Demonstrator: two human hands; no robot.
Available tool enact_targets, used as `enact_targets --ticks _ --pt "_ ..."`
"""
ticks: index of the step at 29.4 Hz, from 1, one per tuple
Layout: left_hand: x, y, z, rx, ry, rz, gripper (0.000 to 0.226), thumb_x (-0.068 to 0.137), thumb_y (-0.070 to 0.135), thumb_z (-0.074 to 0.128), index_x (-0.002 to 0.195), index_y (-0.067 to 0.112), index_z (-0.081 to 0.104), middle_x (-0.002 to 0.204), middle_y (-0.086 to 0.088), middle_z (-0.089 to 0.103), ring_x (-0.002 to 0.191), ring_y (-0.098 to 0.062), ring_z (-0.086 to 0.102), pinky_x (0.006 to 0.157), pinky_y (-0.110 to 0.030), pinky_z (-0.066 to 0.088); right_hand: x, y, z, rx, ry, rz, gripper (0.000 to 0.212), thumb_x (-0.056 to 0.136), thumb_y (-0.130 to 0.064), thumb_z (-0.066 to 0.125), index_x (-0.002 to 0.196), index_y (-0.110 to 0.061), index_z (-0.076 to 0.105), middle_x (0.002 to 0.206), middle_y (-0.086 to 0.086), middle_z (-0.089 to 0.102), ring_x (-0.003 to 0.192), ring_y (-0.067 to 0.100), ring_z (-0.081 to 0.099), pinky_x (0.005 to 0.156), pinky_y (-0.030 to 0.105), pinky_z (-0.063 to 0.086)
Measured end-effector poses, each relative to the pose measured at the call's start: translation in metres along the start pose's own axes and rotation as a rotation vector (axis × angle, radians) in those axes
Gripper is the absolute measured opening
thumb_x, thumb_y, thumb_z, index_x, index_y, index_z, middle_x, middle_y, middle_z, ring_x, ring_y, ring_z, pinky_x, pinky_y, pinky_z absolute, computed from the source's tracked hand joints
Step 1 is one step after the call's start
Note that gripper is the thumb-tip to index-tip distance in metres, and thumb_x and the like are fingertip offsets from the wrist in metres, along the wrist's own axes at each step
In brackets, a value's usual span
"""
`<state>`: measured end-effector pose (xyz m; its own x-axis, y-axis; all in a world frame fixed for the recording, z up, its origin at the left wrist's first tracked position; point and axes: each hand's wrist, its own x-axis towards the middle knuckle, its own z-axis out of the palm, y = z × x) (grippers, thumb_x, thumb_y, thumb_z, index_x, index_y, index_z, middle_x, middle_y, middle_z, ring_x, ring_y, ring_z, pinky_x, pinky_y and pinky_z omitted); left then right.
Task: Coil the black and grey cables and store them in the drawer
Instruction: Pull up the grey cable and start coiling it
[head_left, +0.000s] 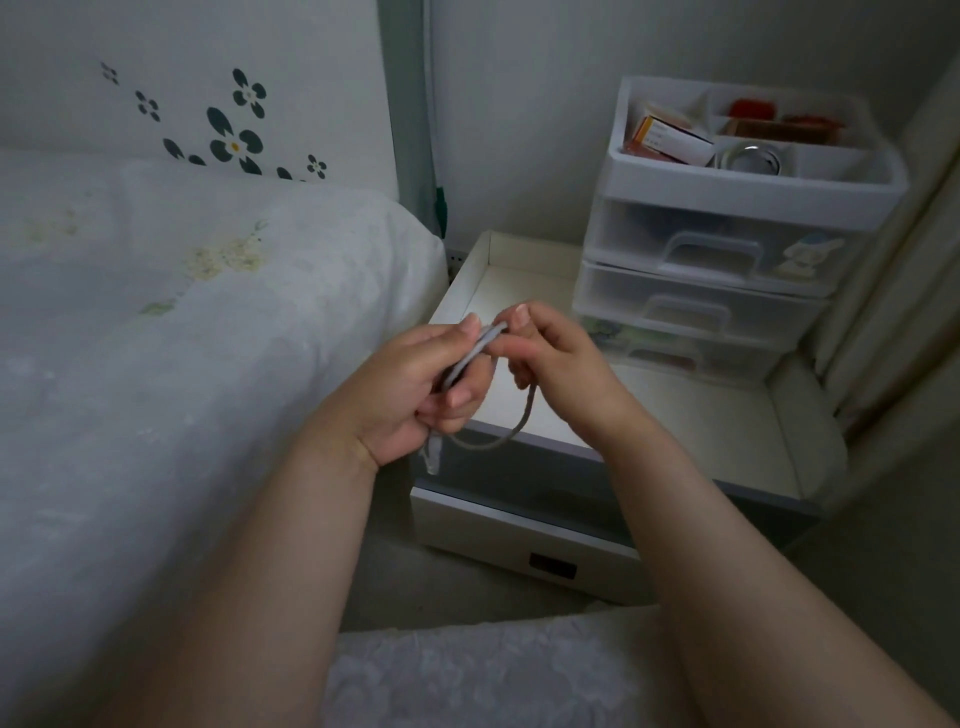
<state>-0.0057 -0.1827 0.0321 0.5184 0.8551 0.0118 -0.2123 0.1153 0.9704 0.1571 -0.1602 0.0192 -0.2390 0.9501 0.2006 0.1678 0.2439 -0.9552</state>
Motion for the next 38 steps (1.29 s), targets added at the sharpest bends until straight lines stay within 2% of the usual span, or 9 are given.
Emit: enact_targets --ticks 5,10,12,18,25,30,33,35,38 --pt "0.007 -0.005 0.007 -0.236 0.033 0.102 0.046 0.097 0.031 0.033 0.117 0.001 0.061 0.078 -0.002 0.073 0.032 0.0 0.027 0.034 -0.012 0.022 0.0 0.002 0.025 0.021 0.077 0.055 0.031 0.102 -0.028 0.033 0.099 -0.007 0.055 0.061 0.003 0.045 0.047 0.006 0.042 0.043 0.024 0.037" --pt "0.01 0.002 0.007 -0.307 0.153 0.19 0.047 0.1 0.026 0.032 0.135 -0.006 0.038 0.05 0.007 0.043 0.034 -0.002 0.028 0.038 -0.016 0.027 -0.009 0.004 0.041 -0.127 -0.084 0.192 0.022 0.101 -0.024 0.035 0.12 -0.02 0.045 0.068 0.002 0.049 0.048 0.011 0.046 0.039 0.025 0.039" --pt "0.01 0.004 0.005 -0.274 0.229 0.195 0.043 0.103 0.024 0.032 0.135 -0.005 0.036 0.048 0.007 0.035 0.036 -0.003 0.027 0.039 -0.016 0.029 -0.012 0.003 0.046 -0.262 -0.137 0.206 0.023 0.099 -0.021 0.037 0.122 -0.02 0.043 0.074 0.0 0.053 0.057 0.011 0.048 0.05 0.025 0.039" --pt "0.008 0.006 0.004 -0.097 0.44 0.207 0.022 0.104 0.017 0.032 0.103 0.009 0.053 0.05 0.006 0.036 0.047 -0.006 0.049 0.05 -0.02 0.045 -0.022 -0.01 0.05 -0.56 -0.273 0.157 0.026 0.096 -0.018 0.041 0.122 -0.016 0.045 0.097 0.006 0.057 0.083 0.023 0.053 0.071 0.034 0.042" --pt "0.019 0.0 -0.006 0.247 0.527 0.136 0.047 0.105 0.018 0.027 0.062 0.008 0.042 0.055 -0.01 0.06 0.07 -0.025 0.073 0.08 -0.038 0.059 -0.024 -0.01 0.049 -0.731 -0.273 0.167 0.032 0.099 -0.034 0.039 0.102 -0.012 0.061 0.092 0.007 0.063 0.084 0.024 0.058 0.074 0.035 0.047" --pt "0.017 0.0 0.0 0.626 0.624 0.007 0.034 0.105 0.02 0.027 0.074 0.028 0.04 0.08 -0.007 0.068 0.085 -0.024 0.071 0.087 -0.036 0.055 -0.023 -0.01 0.037 -0.762 -0.247 0.181 0.03 0.096 -0.037 0.046 0.095 -0.014 0.066 0.087 0.005 0.065 0.08 0.022 0.06 0.075 0.037 0.051" --pt "0.012 -0.004 -0.001 0.904 0.524 -0.057 0.024 0.105 0.024 0.026 0.115 0.019 0.048 0.1 -0.003 0.069 0.082 -0.014 0.068 0.08 -0.031 0.055 -0.021 -0.013 0.023 -0.663 -0.238 0.194 0.029 0.095 -0.038 0.047 0.088 -0.017 0.066 0.079 0.004 0.063 0.071 0.017 0.057 0.069 0.034 0.048" --pt "0.012 -0.006 -0.002 1.057 0.489 -0.102 0.033 0.105 0.026 0.027 0.129 0.01 0.043 0.093 -0.001 0.068 0.069 -0.004 0.062 0.07 -0.022 0.049 -0.02 -0.019 0.015 -0.567 -0.247 0.182 0.032 0.096 -0.038 0.047 0.085 -0.016 0.068 0.077 0.008 0.063 0.066 0.014 0.053 0.066 0.031 0.045" --pt "0.01 -0.008 0.0 1.066 0.391 -0.099 0.034 0.105 0.028 0.027 0.128 0.011 0.044 0.072 -0.001 0.066 0.055 -0.012 0.063 0.067 -0.028 0.05 -0.018 -0.023 0.006 -0.471 -0.235 0.133 0.033 0.096 -0.035 0.048 0.079 -0.014 0.067 0.07 0.005 0.055 0.065 0.014 0.048 0.063 0.028 0.039"
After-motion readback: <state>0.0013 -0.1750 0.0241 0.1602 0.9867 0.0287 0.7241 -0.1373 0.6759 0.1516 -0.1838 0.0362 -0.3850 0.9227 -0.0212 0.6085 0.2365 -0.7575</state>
